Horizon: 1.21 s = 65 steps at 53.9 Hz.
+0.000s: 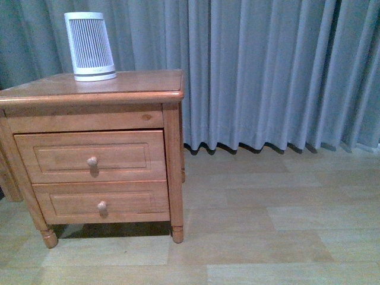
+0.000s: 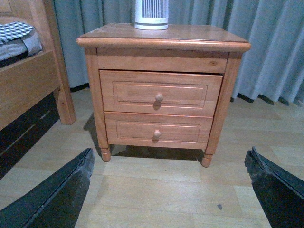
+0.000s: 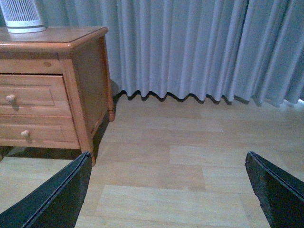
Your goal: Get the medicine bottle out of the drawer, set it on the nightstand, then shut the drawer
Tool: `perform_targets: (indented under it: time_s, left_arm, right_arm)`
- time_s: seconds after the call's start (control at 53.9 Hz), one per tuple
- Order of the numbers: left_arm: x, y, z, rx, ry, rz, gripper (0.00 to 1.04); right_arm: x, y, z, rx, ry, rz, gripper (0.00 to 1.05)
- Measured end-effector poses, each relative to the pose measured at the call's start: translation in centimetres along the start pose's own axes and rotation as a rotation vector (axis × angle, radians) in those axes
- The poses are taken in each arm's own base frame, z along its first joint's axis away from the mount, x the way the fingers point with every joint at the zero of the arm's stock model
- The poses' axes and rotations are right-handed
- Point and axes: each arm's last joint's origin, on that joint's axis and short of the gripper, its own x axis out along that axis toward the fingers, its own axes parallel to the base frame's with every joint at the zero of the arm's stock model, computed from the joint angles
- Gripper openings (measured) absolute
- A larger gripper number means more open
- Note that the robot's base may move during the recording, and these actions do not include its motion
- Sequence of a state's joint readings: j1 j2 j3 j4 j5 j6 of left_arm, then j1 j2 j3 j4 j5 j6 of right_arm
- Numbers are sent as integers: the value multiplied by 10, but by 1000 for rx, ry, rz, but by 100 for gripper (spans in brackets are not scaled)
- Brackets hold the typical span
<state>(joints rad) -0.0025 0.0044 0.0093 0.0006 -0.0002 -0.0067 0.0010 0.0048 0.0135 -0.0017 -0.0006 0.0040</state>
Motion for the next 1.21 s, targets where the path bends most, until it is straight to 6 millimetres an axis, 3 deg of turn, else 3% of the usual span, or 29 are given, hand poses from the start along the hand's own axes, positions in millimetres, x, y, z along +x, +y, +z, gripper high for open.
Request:
perform_targets:
  time_s: [0.223, 0.316, 0.408, 0.52, 0.631, 0.761, 0.909, 0.965, 1.076, 1.206]
  left_arm:
    - [0, 0, -1, -14, 26, -2, 98]
    - [10, 2, 9, -103, 286, 2, 98]
    - [38, 6, 38, -112, 281, 10, 98]
    - [90, 9, 82, -76, 183, -11, 98]
    - [145, 8, 94, -36, 142, -29, 98]
    - [210, 0, 70, 14, 184, -43, 98]
    - [275, -13, 11, 37, 279, -83, 98]
    - [301, -14, -19, 41, 338, -66, 98]
    - [330, -15, -53, 34, 405, -64, 98]
    - [355, -16, -70, 26, 432, -57, 98]
  right_arm:
    - [0, 0, 0, 0, 0, 0, 98]
    - [0, 0, 0, 0, 0, 0, 98]
    - [0, 0, 0, 0, 0, -1, 98]
    - [0, 0, 0, 0, 0, -1, 98]
    - [0, 0, 0, 0, 0, -1, 98]
    - [0, 0, 0, 0, 0, -1, 98]
    - [0, 0, 0, 0, 0, -1, 98]
    - [0, 0, 0, 0, 0, -1, 98]
    - [0, 0, 0, 0, 0, -1, 98]
    - [0, 0, 0, 0, 0, -1, 98]
